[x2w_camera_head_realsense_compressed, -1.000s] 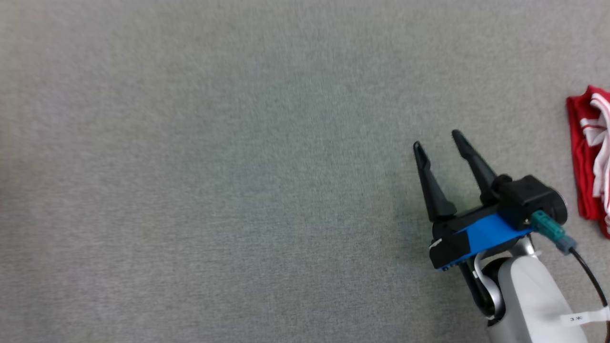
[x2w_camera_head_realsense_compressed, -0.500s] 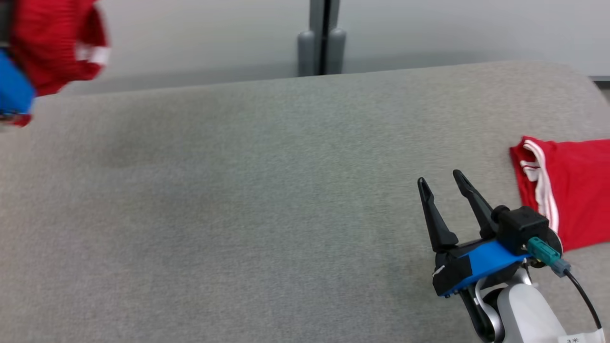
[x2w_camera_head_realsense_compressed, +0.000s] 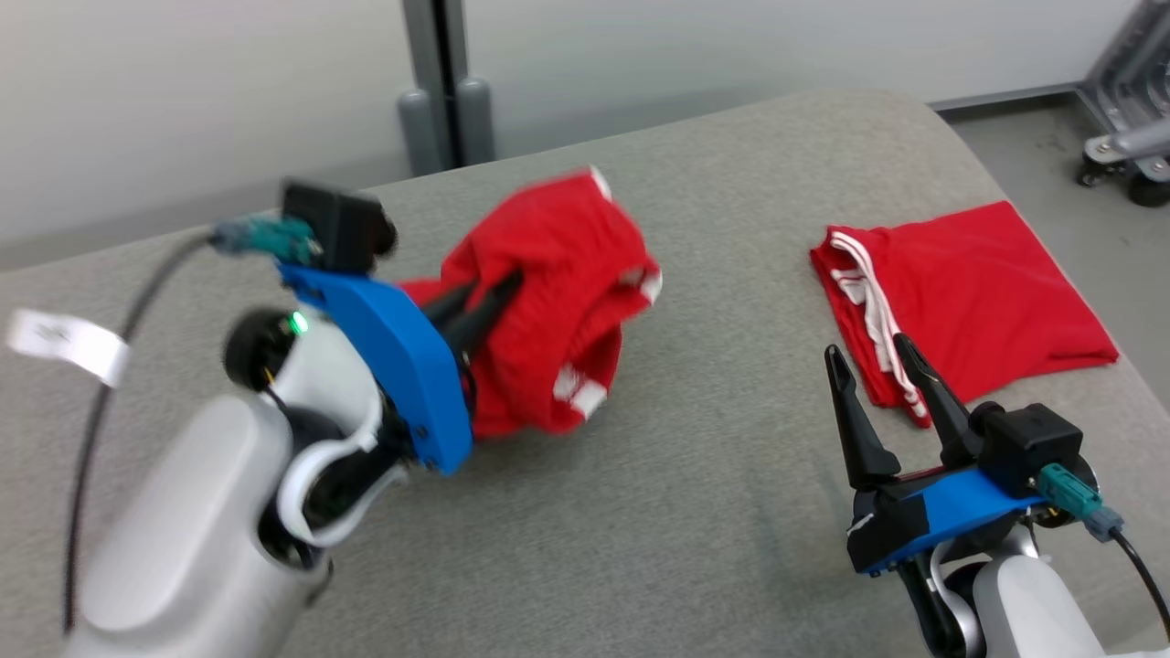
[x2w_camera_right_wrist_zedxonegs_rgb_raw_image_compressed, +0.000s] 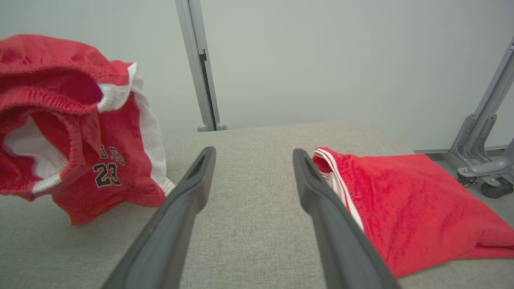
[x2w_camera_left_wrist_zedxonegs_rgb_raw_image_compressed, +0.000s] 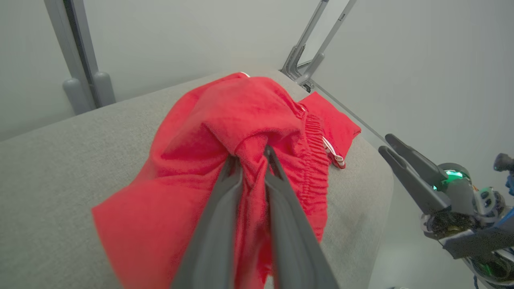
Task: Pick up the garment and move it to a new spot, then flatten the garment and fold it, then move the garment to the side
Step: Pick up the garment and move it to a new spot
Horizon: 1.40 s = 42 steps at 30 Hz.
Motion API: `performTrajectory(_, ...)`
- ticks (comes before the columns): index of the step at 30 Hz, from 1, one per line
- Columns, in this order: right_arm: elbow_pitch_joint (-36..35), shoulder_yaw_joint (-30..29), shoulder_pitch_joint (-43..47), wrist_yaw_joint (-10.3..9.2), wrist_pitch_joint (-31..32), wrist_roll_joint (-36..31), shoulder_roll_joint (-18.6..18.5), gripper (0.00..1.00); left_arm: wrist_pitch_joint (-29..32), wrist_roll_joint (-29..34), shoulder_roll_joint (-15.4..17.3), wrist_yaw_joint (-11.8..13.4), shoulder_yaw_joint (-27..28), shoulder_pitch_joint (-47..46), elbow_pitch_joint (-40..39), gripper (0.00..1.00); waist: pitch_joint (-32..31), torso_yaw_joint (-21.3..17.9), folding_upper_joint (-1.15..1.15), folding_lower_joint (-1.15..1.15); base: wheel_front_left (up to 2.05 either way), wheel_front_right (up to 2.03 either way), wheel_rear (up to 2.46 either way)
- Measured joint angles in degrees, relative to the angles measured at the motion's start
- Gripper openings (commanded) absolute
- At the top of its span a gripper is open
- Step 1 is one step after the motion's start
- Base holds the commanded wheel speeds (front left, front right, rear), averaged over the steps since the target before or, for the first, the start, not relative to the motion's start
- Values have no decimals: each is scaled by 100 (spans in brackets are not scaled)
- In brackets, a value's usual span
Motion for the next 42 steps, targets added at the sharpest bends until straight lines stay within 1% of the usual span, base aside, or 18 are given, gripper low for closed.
performTrajectory(3, 11, 52, -13, 0, -29, 78, 2, 100, -304, -9, -208, -45, -168, 442, 508, 0, 47, -234, 0, 0, 0, 0, 0)
performTrajectory(6, 42, 76, -10, 0, -66, 127, 1, 100, -643, 168, -286, -41, -274, 712, 1147, 0, 79, -409, 0, 0, 0, 0, 0)
performTrajectory(7, 60, 76, -10, 0, -79, 133, 2, 100, -730, 297, -287, -7, -353, 761, 1378, 27, 89, -448, 0, 1, 0, 0, 0)
performTrajectory(8, 82, 82, -10, 0, -87, 140, 0, 100, -834, 434, -286, -4, -404, 799, 1603, 84, 94, -469, 0, 1, 0, 0, 0)
performTrajectory(9, 104, 96, -12, 0, -97, 154, 0, 100, -961, 549, -281, 8, -454, 819, 1793, 100, 95, -485, 0, 1, 0, 0, 0)
performTrajectory(11, 142, 100, -12, 0, -104, 162, 2, 100, -1206, 647, -337, 38, -472, 825, 2139, 100, 84, -491, 0, 1, 0, 0, 0)
performTrajectory(13, 151, 66, -12, 0, -102, 160, 1, 100, -1508, 713, -413, -22, -486, 840, 2297, 100, 47, -456, 0, 1, 0, 0, 0)
performTrajectory(15, 143, -5, -12, 0, -101, 133, 1, 100, -1949, 714, -519, -135, -405, 856, 2305, 100, -5, -378, 0, 0, 0, 0, 0)
performTrajectory(17, 123, -88, -5, 0, -85, 94, 1, 100, -2384, 744, -542, -219, -324, 903, 2261, 100, -70, -280, 0, 1, 0, 0, 0)
performTrajectory(20, 71, -179, 33, 0, -70, 57, 1, 100, -3007, 761, -549, -265, -155, 1127, 2156, 100, -175, -90, 0, 1, 0, 0, 0)
performTrajectory(22, 46, -211, 82, 0, -20, 30, 3, 100, -3429, 822, -532, -177, -25, 1289, 2074, 100, -251, 39, 0, 1, 0, 0, 0)
performTrajectory(27, -41, -401, 302, 0, 71, 15, 2, 100, -4339, 913, -509, 155, 322, 1736, 1867, 100, -403, 375, 0, 1, 0, 0, 0)
performTrajectory(30, -83, -417, 399, 0, 134, -2, 2, 100, -4675, 1085, -385, 439, 513, 1982, 1812, 100, -455, 535, 0, 1, 0, 0, 0)
performTrajectory(32, -83, -409, 453, 0, 175, -9, 3, 100, -4812, 1150, -364, 576, 655, 2156, 1745, 100, -484, 624, 0, 0, 0, 0, 0)
performTrajectory(35, -64, -411, 536, 0, 218, -26, 3, 100, -4912, 1250, -392, 715, 887, 2414, 1548, 100, -519, 739, 0, 1, 0, 0, 0)
performTrajectory(38, -15, -408, 549, 0, 220, -26, 4, 100, -4933, 1500, -390, 789, 1101, 2668, 1314, 100, -544, 825, 0, 1, 0, 0, 0)
performTrajectory(40, 33, -409, 575, 0, 220, -21, 3, 100, -4942, 1820, -388, 832, 1257, 2826, 1087, 100, -563, 873, 0, 1, 0, 0, 0)
performTrajectory(42, 85, -401, 615, 0, 220, 3, 3, 100, -4942, 2028, -452, 845, 1478, 3033, 904, 100, -596, 906, 0, 0, 0, 0, 0)
